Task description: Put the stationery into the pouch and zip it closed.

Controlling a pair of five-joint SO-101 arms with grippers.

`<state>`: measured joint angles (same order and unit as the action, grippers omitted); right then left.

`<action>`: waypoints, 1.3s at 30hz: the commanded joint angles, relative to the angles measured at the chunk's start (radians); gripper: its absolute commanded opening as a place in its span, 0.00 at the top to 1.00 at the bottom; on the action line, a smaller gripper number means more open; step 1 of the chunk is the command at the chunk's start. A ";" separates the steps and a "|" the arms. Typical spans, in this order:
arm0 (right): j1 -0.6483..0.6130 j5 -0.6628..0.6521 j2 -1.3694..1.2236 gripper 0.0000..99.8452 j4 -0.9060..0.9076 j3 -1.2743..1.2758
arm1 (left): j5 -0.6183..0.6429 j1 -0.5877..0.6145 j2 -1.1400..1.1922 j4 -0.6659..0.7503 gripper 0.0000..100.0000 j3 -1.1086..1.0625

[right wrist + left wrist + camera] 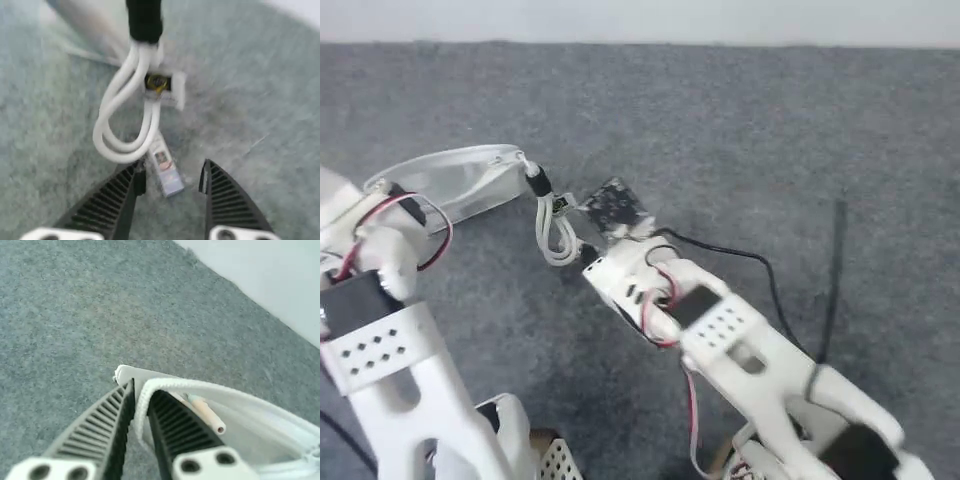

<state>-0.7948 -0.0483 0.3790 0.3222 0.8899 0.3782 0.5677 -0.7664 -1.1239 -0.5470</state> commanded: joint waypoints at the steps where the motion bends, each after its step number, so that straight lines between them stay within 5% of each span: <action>1: -0.018 -0.015 -0.128 0.83 0.004 -0.126 | 0.017 0.002 -0.009 0.046 0.99 0.013; 17: 0.002 -0.032 -0.585 0.84 0.045 -0.422 | 0.017 0.023 -0.009 0.046 0.99 0.010; 23: 0.016 -0.095 -0.604 1.00 0.154 -0.480 | 0.017 0.023 -0.009 0.046 0.99 0.010; 32: 0.105 -0.164 -0.582 1.00 0.236 -0.485 | 0.015 0.023 -0.009 0.044 0.99 0.010; 39: 0.122 -0.178 -0.432 0.99 0.492 -0.483 | 0.015 0.023 -0.009 0.049 0.99 0.010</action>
<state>-0.6981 -0.2110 -0.1672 0.7089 0.4419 0.3798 0.5877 -0.7664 -1.1178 -0.5501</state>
